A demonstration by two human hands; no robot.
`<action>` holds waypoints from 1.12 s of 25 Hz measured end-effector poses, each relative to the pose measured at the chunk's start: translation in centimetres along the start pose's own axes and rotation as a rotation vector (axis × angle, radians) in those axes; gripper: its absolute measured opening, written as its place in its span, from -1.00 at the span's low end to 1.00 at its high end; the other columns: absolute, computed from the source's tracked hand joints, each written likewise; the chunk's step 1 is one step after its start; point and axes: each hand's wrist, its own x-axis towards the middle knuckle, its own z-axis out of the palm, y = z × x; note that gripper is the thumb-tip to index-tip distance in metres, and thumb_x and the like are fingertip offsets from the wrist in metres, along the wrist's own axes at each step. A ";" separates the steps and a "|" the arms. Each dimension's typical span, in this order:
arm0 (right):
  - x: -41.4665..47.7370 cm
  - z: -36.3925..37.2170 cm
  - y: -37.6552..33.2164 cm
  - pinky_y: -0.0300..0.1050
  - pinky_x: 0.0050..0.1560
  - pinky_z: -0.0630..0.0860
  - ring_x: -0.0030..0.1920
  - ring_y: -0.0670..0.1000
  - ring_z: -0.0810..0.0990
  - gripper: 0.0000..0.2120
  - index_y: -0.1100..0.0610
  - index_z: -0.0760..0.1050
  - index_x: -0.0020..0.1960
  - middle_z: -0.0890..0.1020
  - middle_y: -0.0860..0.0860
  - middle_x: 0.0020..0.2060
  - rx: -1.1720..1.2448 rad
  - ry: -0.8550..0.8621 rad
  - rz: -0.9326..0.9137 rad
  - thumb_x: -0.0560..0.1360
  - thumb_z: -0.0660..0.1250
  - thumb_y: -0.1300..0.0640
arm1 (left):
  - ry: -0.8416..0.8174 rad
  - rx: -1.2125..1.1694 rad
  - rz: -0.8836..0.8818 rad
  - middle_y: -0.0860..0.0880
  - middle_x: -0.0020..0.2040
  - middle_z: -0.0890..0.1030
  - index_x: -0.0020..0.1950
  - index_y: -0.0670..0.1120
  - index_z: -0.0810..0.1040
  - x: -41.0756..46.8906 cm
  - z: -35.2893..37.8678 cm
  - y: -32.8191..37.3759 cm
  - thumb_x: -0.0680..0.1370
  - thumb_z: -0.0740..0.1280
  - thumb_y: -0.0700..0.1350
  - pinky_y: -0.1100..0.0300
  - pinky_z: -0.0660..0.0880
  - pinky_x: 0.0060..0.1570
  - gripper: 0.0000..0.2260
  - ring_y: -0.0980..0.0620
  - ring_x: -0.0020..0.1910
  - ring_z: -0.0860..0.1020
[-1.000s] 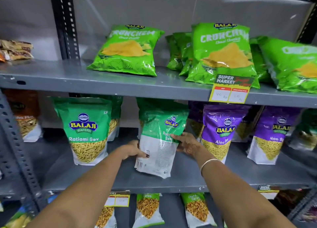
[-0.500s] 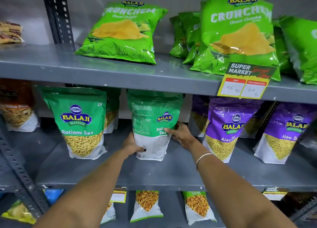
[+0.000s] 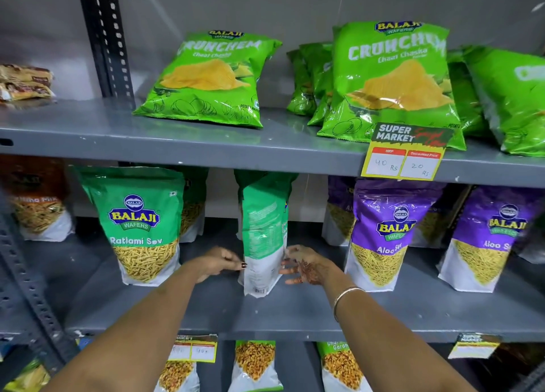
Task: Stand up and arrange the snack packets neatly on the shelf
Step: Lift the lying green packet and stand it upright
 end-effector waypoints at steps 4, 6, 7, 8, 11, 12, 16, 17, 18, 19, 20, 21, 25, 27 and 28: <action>-0.2 -0.3 0.3 0.02 -0.13 0.48 -0.12 -0.04 0.54 -0.48 0.15 0.17 0.30 0.53 0.01 -0.12 -0.092 -0.005 -0.050 0.44 0.33 0.30 | -0.130 -0.276 -0.007 -0.05 0.05 0.53 0.19 -0.03 0.38 -0.1 0.4 0.2 0.51 0.33 -0.25 0.13 0.36 0.13 -0.70 0.02 0.02 0.53; -0.5 -0.4 0.3 -0.02 -0.04 0.43 0.10 -0.03 0.49 -0.41 0.14 0.20 0.31 0.50 -0.04 0.04 -0.209 -0.067 -0.082 0.39 0.41 0.27 | -0.219 -0.265 -0.045 -0.08 0.16 0.53 0.39 -0.03 0.30 -0.1 0.2 0.3 0.55 0.26 -0.23 0.07 0.32 0.28 -0.58 -0.03 0.11 0.54; -0.7 -0.5 0.4 -0.04 0.00 0.41 0.20 -0.01 0.44 -0.35 0.10 0.16 0.33 0.47 -0.04 0.16 -0.243 -0.099 -0.089 0.37 0.44 0.23 | -0.198 -0.246 -0.056 -0.12 0.27 0.49 0.42 -0.08 0.31 0.0 0.2 0.4 0.56 0.25 -0.19 0.02 0.28 0.35 -0.58 -0.08 0.24 0.48; -0.8 -0.4 0.5 -0.04 0.04 0.41 0.27 0.01 0.40 -0.28 0.07 0.12 0.36 0.43 -0.03 0.25 -0.271 -0.121 -0.094 0.36 0.46 0.18 | -0.131 -0.251 -0.055 -0.15 0.39 0.42 0.41 -0.13 0.35 0.2 0.3 0.4 0.57 0.25 -0.13 -0.01 0.23 0.41 -0.60 -0.11 0.38 0.37; -0.8 0.4 0.8 0.00 0.10 0.43 0.29 0.02 0.37 -0.13 0.05 0.07 0.39 0.37 -0.03 0.31 -0.337 -0.078 -0.147 0.26 0.53 0.02 | 0.030 -0.313 -0.005 -0.06 0.52 0.25 0.31 -0.20 0.44 0.5 1.3 1.5 0.55 0.23 0.03 -0.07 0.13 0.45 -0.58 -0.05 0.53 0.15; -0.8 0.6 0.9 -0.03 0.07 0.44 0.29 0.03 0.39 -0.07 0.07 0.09 0.38 0.38 -0.01 0.32 -0.333 -0.044 -0.180 0.19 0.55 -0.03 | 0.062 -0.361 0.013 -0.07 0.52 0.26 0.33 -0.17 0.39 0.8 1.6 1.8 0.54 0.25 0.04 -0.10 0.13 0.44 -0.56 -0.06 0.52 0.18; -0.3 0.0 1.0 -0.45 -0.40 0.41 -0.04 -0.13 0.48 -0.27 0.19 0.18 0.30 0.51 0.03 0.11 -0.231 -0.010 -0.291 0.29 0.52 0.13 | 0.087 -0.366 0.030 -0.06 0.46 0.34 0.49 -0.02 0.16 2.0 2.4 2.4 0.52 0.30 0.00 -0.11 0.15 0.41 -0.42 -0.11 0.42 0.35; -0.3 -0.6 1.0 -0.49 -0.45 0.39 -0.12 -0.16 0.46 -0.38 0.19 0.18 0.24 0.50 0.01 0.03 -0.206 -0.005 -0.300 0.34 0.48 0.20 | 0.074 -0.323 0.028 -0.04 0.43 0.38 0.46 -0.03 0.25 2.2 2.6 2.6 0.53 0.29 -0.01 -0.06 0.17 0.39 -0.48 -0.07 0.40 0.34; -0.1 -1.2 1.0 -0.48 -0.39 0.43 -0.11 -0.16 0.47 -0.43 0.17 0.17 0.20 0.50 0.02 0.03 -0.195 0.002 -0.311 0.37 0.46 0.23 | 0.064 -0.306 0.040 -0.03 0.34 0.45 0.38 -0.07 0.36 2.2 2.7 2.9 0.54 0.29 -0.04 0.02 0.22 0.31 -0.58 -0.01 0.35 0.36; -0.1 -1.8 1.0 -0.41 -0.22 0.50 -0.03 -0.11 0.51 -0.46 0.17 0.19 0.19 0.50 0.06 0.11 -0.184 0.001 -0.324 0.37 0.45 0.23 | 0.084 -0.297 0.053 0.00 0.20 0.52 0.25 -0.10 0.45 2.3 2.8 3.2 0.54 0.30 -0.08 0.11 0.24 0.20 -0.70 0.05 0.26 0.36; 0.0 -2.3 0.9 -0.29 -0.05 0.53 0.07 -0.03 0.53 -0.46 0.19 0.21 0.23 0.49 0.10 0.21 -0.169 -0.004 -0.336 0.38 0.44 0.24 | 0.098 -0.287 0.063 0.06 0.03 0.54 0.08 -0.11 0.50 2.6 2.9 3.4 0.53 0.31 -0.12 0.18 0.25 0.10 -0.85 0.08 0.19 0.36; 0.0 -2.8 0.8 -0.19 0.04 0.55 0.13 0.02 0.53 -0.45 0.20 0.24 0.29 0.49 0.12 0.26 -0.155 -0.014 -0.346 0.40 0.43 0.25 | 0.123 -0.278 0.069 0.08 -0.09 0.52 -0.06 -0.10 0.50 2.4 3.1 3.9 0.52 0.32 -0.15 0.24 0.30 -0.02 -0.96 0.09 0.14 0.37; 0.2 -4.5 0.4 -0.02 0.02 0.60 0.10 0.07 0.57 -0.45 0.19 0.23 0.36 0.50 0.11 0.28 -0.129 -0.002 -0.325 0.44 0.38 0.24 | 0.188 -0.270 0.089 -0.16 0.23 0.56 0.28 -0.22 0.41 3.3 2.8 3.5 0.42 0.44 -0.22 0.26 0.48 0.14 -0.54 -0.09 0.13 0.53; 0.4 -4.8 0.2 -0.16 -0.12 0.63 0.03 0.03 0.57 -0.43 0.26 0.20 0.35 0.48 0.17 0.29 -0.063 0.000 -0.328 0.43 0.38 0.31 | 0.181 -0.237 0.085 -0.26 0.31 0.51 0.35 -0.23 0.37 3.2 2.9 3.4 0.40 0.45 -0.22 0.09 0.37 0.30 -0.45 -0.08 0.17 0.50; 0.5 -4.7 0.0 -0.27 -0.21 0.62 0.03 0.02 0.57 -0.41 0.28 0.20 0.35 0.49 0.17 0.27 -0.051 -0.016 -0.349 0.40 0.38 0.36 | 0.194 -0.208 0.084 -0.25 0.28 0.53 0.30 -0.24 0.42 3.2 3.1 3.5 0.40 0.46 -0.22 0.09 0.37 0.26 -0.50 -0.06 0.15 0.49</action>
